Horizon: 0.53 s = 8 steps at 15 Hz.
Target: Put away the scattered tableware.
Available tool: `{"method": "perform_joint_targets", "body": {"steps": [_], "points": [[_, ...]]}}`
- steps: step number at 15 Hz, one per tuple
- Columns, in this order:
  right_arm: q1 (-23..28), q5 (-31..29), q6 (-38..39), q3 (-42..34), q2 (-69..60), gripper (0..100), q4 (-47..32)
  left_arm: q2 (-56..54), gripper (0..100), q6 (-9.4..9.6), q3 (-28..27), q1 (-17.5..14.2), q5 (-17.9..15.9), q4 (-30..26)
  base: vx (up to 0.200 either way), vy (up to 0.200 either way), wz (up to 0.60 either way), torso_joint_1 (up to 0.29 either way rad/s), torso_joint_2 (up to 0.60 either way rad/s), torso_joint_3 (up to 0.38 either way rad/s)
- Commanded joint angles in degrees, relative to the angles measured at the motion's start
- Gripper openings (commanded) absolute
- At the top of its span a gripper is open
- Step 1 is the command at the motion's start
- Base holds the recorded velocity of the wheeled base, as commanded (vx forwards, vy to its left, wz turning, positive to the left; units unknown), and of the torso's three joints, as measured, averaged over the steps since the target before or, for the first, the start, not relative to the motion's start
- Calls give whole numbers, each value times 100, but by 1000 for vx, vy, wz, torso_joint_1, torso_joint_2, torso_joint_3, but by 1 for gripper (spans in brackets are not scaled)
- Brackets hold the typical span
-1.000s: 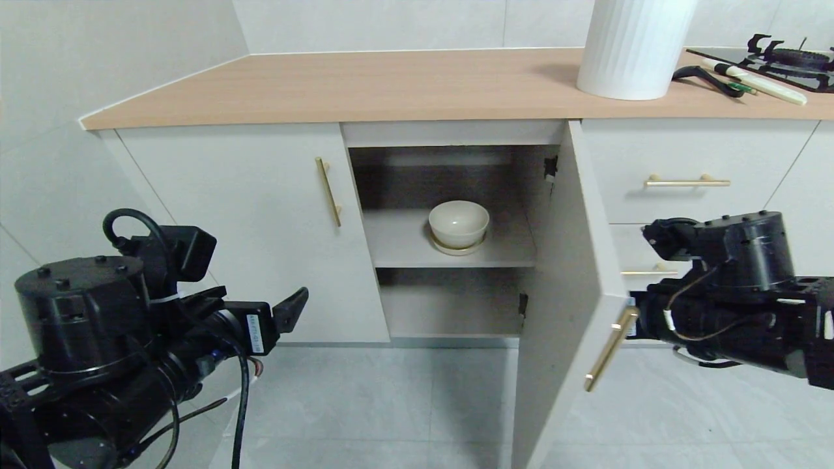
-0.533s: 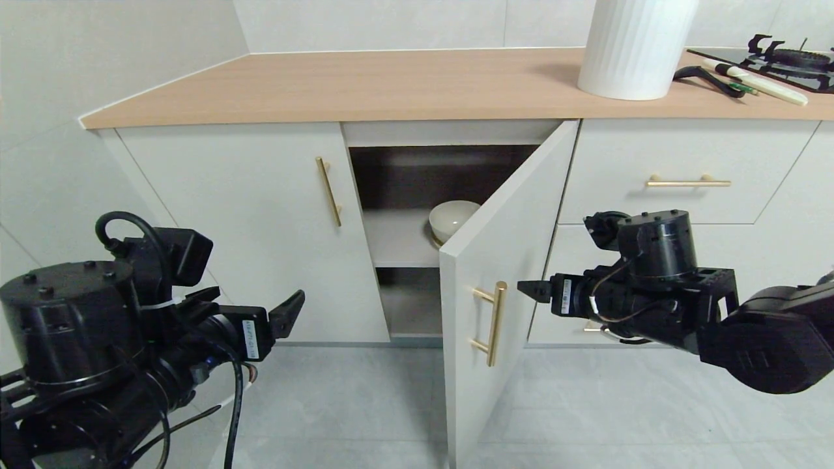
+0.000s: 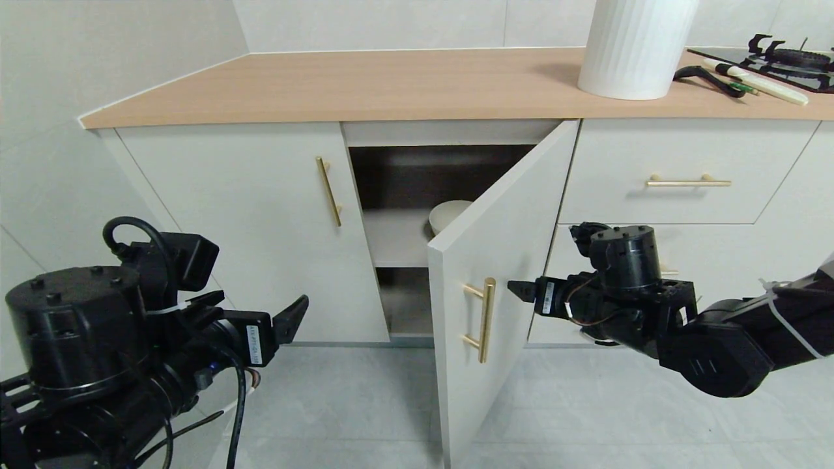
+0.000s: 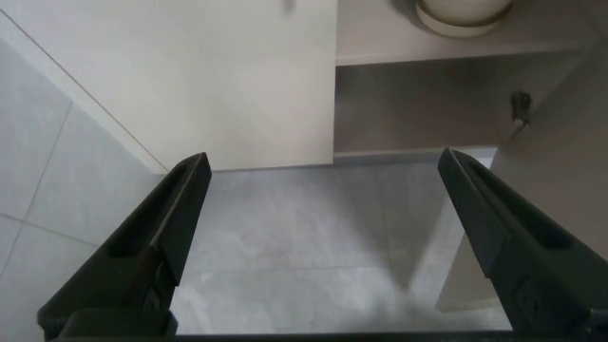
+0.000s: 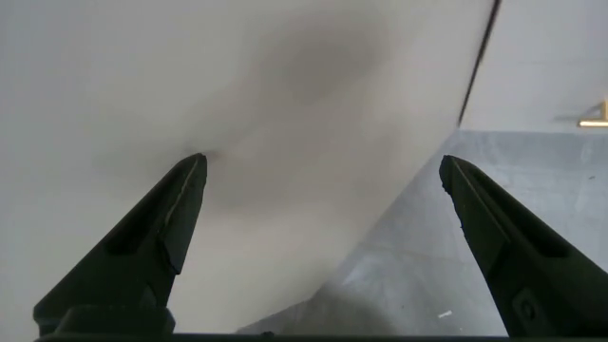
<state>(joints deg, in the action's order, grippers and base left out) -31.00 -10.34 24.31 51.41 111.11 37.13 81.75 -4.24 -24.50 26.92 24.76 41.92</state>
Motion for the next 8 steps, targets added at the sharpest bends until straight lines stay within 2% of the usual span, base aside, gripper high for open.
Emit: {"method": "perform_joint_targets", "body": {"steps": [1,2,8], "points": [[-11,-3,4,10,34,100,5,8,100,2,33,-2,3,-9,0,0,0,0,0,0],[-11,5,39,27,43,100,5,16,100,2,42,-2,-6,-18,0,0,0,0,0,0],[-108,-329,795,546,412,100,5,16,100,2,33,-11,-6,-35,200,0,0,2,2,2]]}}
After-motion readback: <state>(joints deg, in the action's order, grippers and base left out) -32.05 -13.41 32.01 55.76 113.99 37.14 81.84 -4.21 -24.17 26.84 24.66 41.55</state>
